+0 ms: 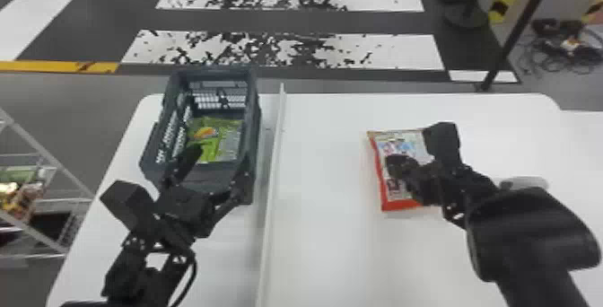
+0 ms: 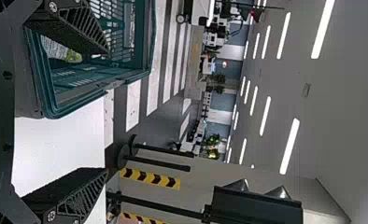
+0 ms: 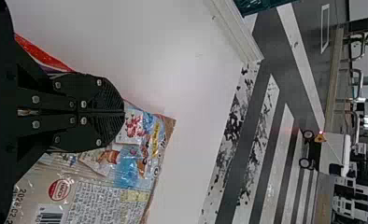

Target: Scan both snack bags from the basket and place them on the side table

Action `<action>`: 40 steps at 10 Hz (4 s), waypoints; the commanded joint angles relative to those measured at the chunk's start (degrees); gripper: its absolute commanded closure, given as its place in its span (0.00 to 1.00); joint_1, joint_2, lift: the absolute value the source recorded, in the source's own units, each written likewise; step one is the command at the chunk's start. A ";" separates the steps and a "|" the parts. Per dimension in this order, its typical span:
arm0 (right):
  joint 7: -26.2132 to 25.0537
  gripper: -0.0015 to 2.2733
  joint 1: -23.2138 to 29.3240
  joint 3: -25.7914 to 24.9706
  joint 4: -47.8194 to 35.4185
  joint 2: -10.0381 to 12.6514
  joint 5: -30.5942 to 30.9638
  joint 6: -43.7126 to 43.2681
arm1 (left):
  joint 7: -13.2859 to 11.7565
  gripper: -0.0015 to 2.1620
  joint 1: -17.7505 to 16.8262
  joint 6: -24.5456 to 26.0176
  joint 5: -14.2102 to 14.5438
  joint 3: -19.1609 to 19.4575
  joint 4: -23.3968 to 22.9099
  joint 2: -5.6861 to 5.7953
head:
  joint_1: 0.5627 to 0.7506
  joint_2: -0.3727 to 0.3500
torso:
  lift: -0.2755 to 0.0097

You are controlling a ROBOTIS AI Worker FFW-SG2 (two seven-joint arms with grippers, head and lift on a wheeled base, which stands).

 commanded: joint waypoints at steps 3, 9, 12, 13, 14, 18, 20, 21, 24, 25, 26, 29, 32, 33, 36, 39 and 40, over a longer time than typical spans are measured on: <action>-0.45 0.99 -0.80 -2.09 2.83 -0.74 0.30 -1.32 | -0.02 0.05 0.00 0.00 0.09 0.00 0.11 0.10 | 0.70 0.53 | 0.70; -1.24 0.99 2.28 -5.60 -3.23 -0.56 -1.28 -0.62 | -0.10 0.05 0.18 0.00 0.26 0.09 0.20 0.28 | 0.70 0.47 | 0.70; -5.90 0.46 3.95 -12.11 -14.31 -0.47 -5.41 8.87 | -0.10 0.05 0.44 0.00 0.26 0.35 0.11 0.28 | 0.70 0.44 | 0.70; -6.52 0.03 4.30 -15.01 -15.62 -0.65 -4.01 12.91 | -0.10 0.05 0.44 0.00 0.26 0.35 0.11 0.28 | 0.70 0.40 | 0.70; -6.87 0.02 5.88 -17.21 -16.68 -0.74 -2.78 13.09 | -0.10 0.05 0.35 0.00 0.26 0.35 0.20 0.19 | 0.70 0.37 | 0.70; -8.27 0.03 13.79 -20.63 -20.90 -1.79 -0.40 12.91 | -0.28 0.05 0.09 0.00 0.26 0.18 0.73 0.02 | 0.70 0.18 | 0.70; -8.36 0.03 15.20 -21.07 -21.25 -1.88 0.65 14.14 | -0.37 0.05 0.18 0.00 0.26 0.18 0.81 0.10 | 0.70 0.15 | 0.70; -8.19 0.03 14.94 -20.63 -20.28 -2.67 0.91 15.38 | -0.37 0.05 0.18 0.00 0.26 0.18 0.90 0.10 | 0.70 0.14 | 0.70; -5.29 0.16 10.54 -18.61 -13.69 -4.52 4.08 21.35 | -0.54 0.05 0.18 -0.18 0.70 0.18 0.99 0.46 | 0.70 0.11 | 0.70; -3.62 0.47 9.93 -18.52 -13.16 -4.78 4.08 21.18 | -0.54 0.05 0.26 -0.18 0.88 0.18 0.99 0.72 | 0.70 0.11 | 0.70; -4.67 0.99 9.49 -18.44 -13.25 -4.52 3.90 22.05 | -0.54 0.05 0.26 -0.18 0.88 0.26 0.90 0.72 | 0.70 0.12 | 0.70; -4.76 0.99 9.13 -18.52 -14.13 -4.60 3.90 24.16 | -0.54 0.05 0.26 -0.18 0.97 0.18 0.90 0.81 | 0.70 0.11 | 0.70; -4.85 0.99 10.45 -17.38 -20.55 -3.99 3.11 25.75 | -0.54 0.05 0.26 -0.18 0.88 0.18 0.73 0.81 | 0.70 0.12 | 0.70; -4.85 0.99 10.80 -16.15 -22.92 -3.90 2.94 27.15 | -0.54 0.05 0.35 -0.18 0.88 0.18 0.55 0.81 | 0.70 0.14 | 0.70; -4.67 0.99 10.72 -11.58 -25.82 -3.29 3.11 28.91 | -0.54 0.05 0.35 0.00 0.79 0.18 0.37 0.72 | 0.70 0.20 | 0.70; -4.76 0.99 10.19 -9.73 -25.56 -2.67 3.99 29.26 | -0.54 0.05 0.44 0.00 0.79 0.26 0.46 0.72 | 0.70 0.28 | 0.70; -4.67 0.99 10.19 -9.65 -25.47 -2.67 4.08 29.44 | -0.54 0.05 0.44 0.00 0.79 0.35 0.55 0.72 | 0.70 0.29 | 0.70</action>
